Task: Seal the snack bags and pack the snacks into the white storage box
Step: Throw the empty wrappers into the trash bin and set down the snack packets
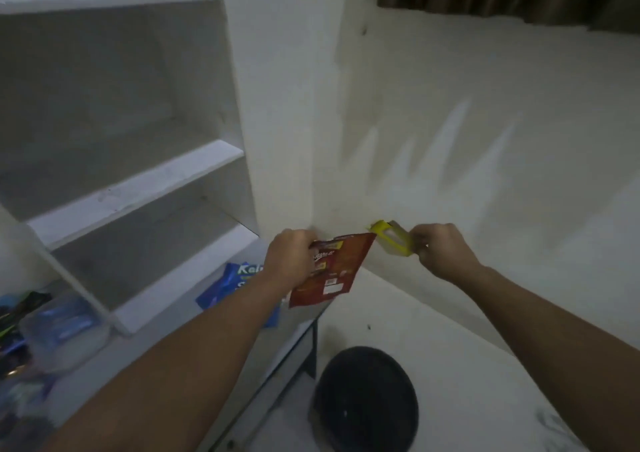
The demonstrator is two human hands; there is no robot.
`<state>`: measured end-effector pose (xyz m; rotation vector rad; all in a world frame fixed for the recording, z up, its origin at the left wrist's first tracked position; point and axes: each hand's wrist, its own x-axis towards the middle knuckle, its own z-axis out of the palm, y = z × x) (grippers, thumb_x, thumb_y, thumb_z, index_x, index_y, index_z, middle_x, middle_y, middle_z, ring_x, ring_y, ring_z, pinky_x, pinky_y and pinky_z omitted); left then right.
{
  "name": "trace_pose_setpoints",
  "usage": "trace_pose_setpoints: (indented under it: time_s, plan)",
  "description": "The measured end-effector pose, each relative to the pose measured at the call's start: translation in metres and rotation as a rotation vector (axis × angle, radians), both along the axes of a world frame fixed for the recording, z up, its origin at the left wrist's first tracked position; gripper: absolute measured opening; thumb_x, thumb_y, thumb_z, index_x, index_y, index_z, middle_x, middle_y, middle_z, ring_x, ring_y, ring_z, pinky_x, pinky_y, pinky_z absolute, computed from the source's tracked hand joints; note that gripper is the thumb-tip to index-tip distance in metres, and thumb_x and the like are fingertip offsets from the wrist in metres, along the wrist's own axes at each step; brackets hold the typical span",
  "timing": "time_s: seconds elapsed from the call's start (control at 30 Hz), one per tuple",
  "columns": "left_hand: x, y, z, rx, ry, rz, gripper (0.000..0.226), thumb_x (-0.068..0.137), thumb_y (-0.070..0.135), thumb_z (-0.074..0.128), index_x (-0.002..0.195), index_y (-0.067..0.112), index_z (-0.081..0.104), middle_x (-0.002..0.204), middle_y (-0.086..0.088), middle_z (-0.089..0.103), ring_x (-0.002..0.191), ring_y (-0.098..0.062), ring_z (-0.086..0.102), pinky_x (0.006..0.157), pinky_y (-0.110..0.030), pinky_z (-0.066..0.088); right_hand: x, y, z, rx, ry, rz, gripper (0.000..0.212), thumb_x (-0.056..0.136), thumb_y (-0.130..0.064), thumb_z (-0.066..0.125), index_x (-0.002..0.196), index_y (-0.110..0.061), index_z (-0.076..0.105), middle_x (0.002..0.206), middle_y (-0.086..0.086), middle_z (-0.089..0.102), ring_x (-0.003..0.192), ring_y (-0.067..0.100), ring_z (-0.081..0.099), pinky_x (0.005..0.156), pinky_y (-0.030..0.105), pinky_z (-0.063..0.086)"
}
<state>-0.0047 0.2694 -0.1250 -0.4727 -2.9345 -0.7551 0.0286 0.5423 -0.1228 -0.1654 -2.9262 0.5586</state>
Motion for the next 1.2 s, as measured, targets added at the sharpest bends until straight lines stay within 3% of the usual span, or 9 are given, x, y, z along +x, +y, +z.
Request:
trace_pose_setpoints:
  time_s: [0.37, 0.47, 0.63, 0.73, 0.8, 0.9, 1.0, 1.1, 1.2]
  plan:
    - [0.051, 0.109, -0.168, 0.082, -0.360, 0.179, 0.018, 0.089, 0.019, 0.057, 0.089, 0.004, 0.066, 0.095, -0.014, 0.072, 0.079, -0.026, 0.066, 0.063, -0.028, 0.044, 0.061, 0.070, -0.169, -0.158, -0.254, -0.131, 0.018, 0.069, 0.003, 0.059, 0.078, -0.008, 0.071, 0.066, 0.013, 0.061, 0.067, 0.033, 0.056, 0.061, 0.034, 0.048]
    - [0.059, 0.121, -0.221, 0.092, -0.452, 0.210, 0.019, 0.091, 0.022, 0.055, 0.083, 0.006, 0.060, 0.091, -0.013, 0.071, 0.072, -0.020, 0.061, 0.059, -0.029, 0.047, 0.073, 0.070, -0.222, -0.196, -0.353, -0.155, 0.017, 0.072, 0.000, 0.059, 0.081, -0.007, 0.071, 0.072, 0.015, 0.065, 0.071, 0.032, 0.057, 0.061, 0.031, 0.045]
    - [0.071, 0.131, -0.293, 0.082, -0.472, 0.285, 0.022, 0.094, 0.025, 0.055, 0.090, 0.005, 0.063, 0.098, -0.012, 0.071, 0.086, -0.025, 0.068, 0.062, -0.027, 0.046, 0.086, 0.063, -0.305, -0.286, -0.475, -0.195, 0.013, 0.074, -0.005, 0.060, 0.075, -0.015, 0.066, 0.071, 0.008, 0.060, 0.070, 0.026, 0.052, 0.062, 0.025, 0.036]
    - [0.074, 0.132, -0.331, 0.064, -0.494, 0.291, 0.022, 0.093, 0.024, 0.056, 0.097, 0.004, 0.066, 0.099, -0.012, 0.071, 0.090, -0.025, 0.067, 0.066, -0.024, 0.043, 0.090, 0.056, -0.344, -0.320, -0.532, -0.229, 0.013, 0.078, -0.009, 0.061, 0.087, -0.012, 0.071, 0.082, 0.011, 0.067, 0.075, 0.024, 0.054, 0.064, 0.025, 0.038]
    - [0.073, 0.131, -0.357, 0.109, -0.565, 0.296, 0.018, 0.093, 0.023, 0.057, 0.094, 0.007, 0.066, 0.096, -0.010, 0.070, 0.091, -0.026, 0.067, 0.072, -0.028, 0.051, 0.091, 0.052, -0.366, -0.335, -0.560, -0.240, 0.015, 0.081, -0.010, 0.062, 0.093, -0.011, 0.071, 0.088, 0.012, 0.069, 0.078, 0.025, 0.056, 0.066, 0.024, 0.038]
    - [0.073, 0.126, -0.379, 0.177, -0.660, 0.260, 0.016, 0.090, 0.024, 0.060, 0.092, 0.009, 0.066, 0.093, -0.007, 0.069, 0.093, -0.025, 0.066, 0.080, -0.039, 0.057, 0.093, 0.045, -0.385, -0.343, -0.573, -0.243, 0.023, 0.085, -0.012, 0.060, 0.106, -0.011, 0.069, 0.103, 0.011, 0.070, 0.094, 0.030, 0.062, 0.074, 0.023, 0.041]
    - [0.071, 0.120, -0.379, 0.164, -0.722, 0.217, 0.034, 0.090, 0.022, 0.061, 0.120, 0.009, 0.060, 0.122, -0.009, 0.062, 0.114, -0.026, 0.057, 0.098, -0.042, 0.049, 0.094, 0.038, -0.381, -0.350, -0.564, -0.302, 0.034, 0.086, -0.013, 0.061, 0.120, -0.008, 0.062, 0.121, 0.012, 0.065, 0.112, 0.029, 0.059, 0.094, 0.030, 0.046]
    - [0.062, 0.112, -0.361, 0.144, -0.733, 0.192, 0.039, 0.090, 0.023, 0.062, 0.126, 0.009, 0.058, 0.130, -0.009, 0.059, 0.120, -0.026, 0.054, 0.103, -0.042, 0.045, 0.088, 0.034, -0.362, -0.363, -0.554, -0.306, 0.033, 0.087, -0.016, 0.062, 0.119, -0.008, 0.063, 0.121, 0.012, 0.065, 0.111, 0.028, 0.061, 0.093, 0.028, 0.046]
    - [0.046, 0.102, -0.324, 0.121, -0.655, 0.134, 0.030, 0.088, 0.023, 0.062, 0.114, 0.009, 0.065, 0.116, -0.010, 0.066, 0.110, -0.027, 0.060, 0.095, -0.036, 0.049, 0.068, 0.026, -0.327, -0.351, -0.513, -0.255, 0.029, 0.087, -0.018, 0.061, 0.113, -0.007, 0.067, 0.117, 0.010, 0.067, 0.104, 0.028, 0.063, 0.090, 0.026, 0.045]
